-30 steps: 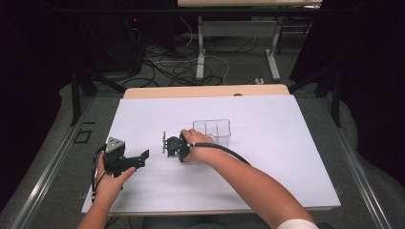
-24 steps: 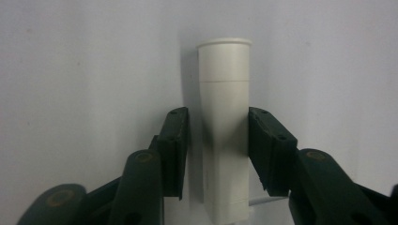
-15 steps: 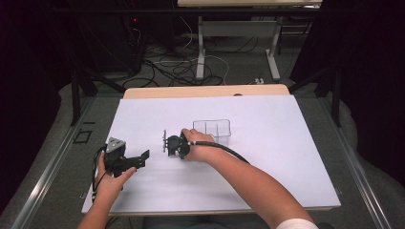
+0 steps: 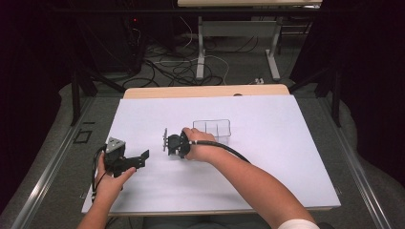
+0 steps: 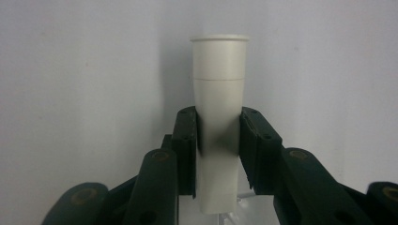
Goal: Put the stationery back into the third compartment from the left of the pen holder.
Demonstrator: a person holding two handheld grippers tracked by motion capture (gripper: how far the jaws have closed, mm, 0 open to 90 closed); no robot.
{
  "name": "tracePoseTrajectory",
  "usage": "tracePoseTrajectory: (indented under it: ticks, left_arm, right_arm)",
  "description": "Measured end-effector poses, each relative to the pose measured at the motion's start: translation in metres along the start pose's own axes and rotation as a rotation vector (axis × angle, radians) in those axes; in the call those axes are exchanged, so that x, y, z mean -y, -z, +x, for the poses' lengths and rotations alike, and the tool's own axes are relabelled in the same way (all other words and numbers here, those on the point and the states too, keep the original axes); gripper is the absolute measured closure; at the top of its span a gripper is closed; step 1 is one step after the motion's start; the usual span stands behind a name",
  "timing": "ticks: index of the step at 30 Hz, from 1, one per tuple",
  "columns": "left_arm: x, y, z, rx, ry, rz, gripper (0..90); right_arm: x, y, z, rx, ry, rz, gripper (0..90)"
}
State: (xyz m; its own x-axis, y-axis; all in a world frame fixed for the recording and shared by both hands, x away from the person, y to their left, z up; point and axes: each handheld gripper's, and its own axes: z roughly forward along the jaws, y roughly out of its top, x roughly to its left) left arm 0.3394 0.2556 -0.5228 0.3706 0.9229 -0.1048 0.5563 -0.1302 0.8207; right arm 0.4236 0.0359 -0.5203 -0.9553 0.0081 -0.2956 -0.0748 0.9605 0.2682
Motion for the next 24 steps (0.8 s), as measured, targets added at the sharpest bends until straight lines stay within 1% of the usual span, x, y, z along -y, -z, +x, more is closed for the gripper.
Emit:
tracePoseTrajectory:
  ticks: [3,5,6,7,8,9,10,12,13,14,15,17,19,20,22,23,24]
  left_arm:
    - [0.000,0.000,0.000,-0.002,-0.002,-0.002,0.3]
    - [0.000,-0.001,-0.001,-0.002,0.001,-0.005,0.3]
    - [0.000,-0.001,-0.001,-0.002,0.002,-0.005,0.3]
    - [0.000,0.000,-0.001,-0.002,0.002,-0.005,0.3]
    - [0.000,0.000,-0.002,-0.003,0.004,-0.005,0.3]
    - [0.000,0.000,-0.002,-0.002,0.002,-0.004,0.3]
    - [0.000,0.000,-0.002,-0.002,0.002,-0.004,0.3]
    - [0.000,-0.001,-0.002,0.001,0.001,-0.002,0.3]
    - [0.000,-0.001,-0.002,0.001,0.002,-0.001,0.3]
    - [0.000,-0.001,-0.003,0.002,0.003,0.001,0.3]
    - [0.000,-0.001,-0.002,0.003,-0.004,0.007,0.3]
    - [0.000,-0.002,-0.004,0.005,0.001,0.000,0.3]
    - [0.000,-0.003,-0.004,0.005,-0.004,0.001,0.3]
    - [0.000,-0.003,-0.004,0.006,-0.003,0.004,0.3]
    - [0.000,-0.003,-0.005,0.007,-0.003,0.007,0.3]
    - [0.000,-0.003,-0.005,0.007,-0.003,0.008,0.3]
    - [0.001,-0.004,-0.006,0.008,0.000,0.007,0.3]
  right_arm:
    - [0.000,0.005,0.000,0.001,-0.014,-0.014,69.1]
    - [0.000,0.012,-0.001,0.002,-0.034,-0.049,69.1]
    - [0.000,0.012,-0.001,0.002,-0.034,-0.049,69.1]
    - [0.000,0.016,-0.001,0.004,-0.057,-0.083,69.1]
    - [0.001,0.019,-0.001,0.002,-0.080,-0.104,69.2]
    - [0.002,0.021,-0.002,0.001,-0.085,-0.121,69.2]
    - [0.002,0.021,-0.002,0.001,-0.085,-0.121,69.2]
    - [0.004,0.025,-0.002,0.001,-0.125,-0.147,69.2]
    - [0.006,0.029,-0.002,0.003,-0.153,-0.176,69.2]
    - [0.008,0.030,-0.003,0.002,-0.166,-0.193,69.2]
    - [0.008,0.030,-0.003,0.002,-0.166,-0.193,69.2]
    - [0.011,0.034,-0.004,0.005,-0.193,-0.223,69.2]
    - [0.014,0.038,-0.005,0.001,-0.230,-0.258,69.2]
    - [0.016,0.040,-0.006,-0.008,-0.254,-0.305,69.2]
    - [0.019,0.045,-0.006,-0.004,-0.292,-0.338,69.2]
    - [0.020,0.047,-0.008,-0.002,-0.299,-0.359,69.2]
    - [0.022,0.049,-0.009,-0.002,-0.319,-0.380,69.2]
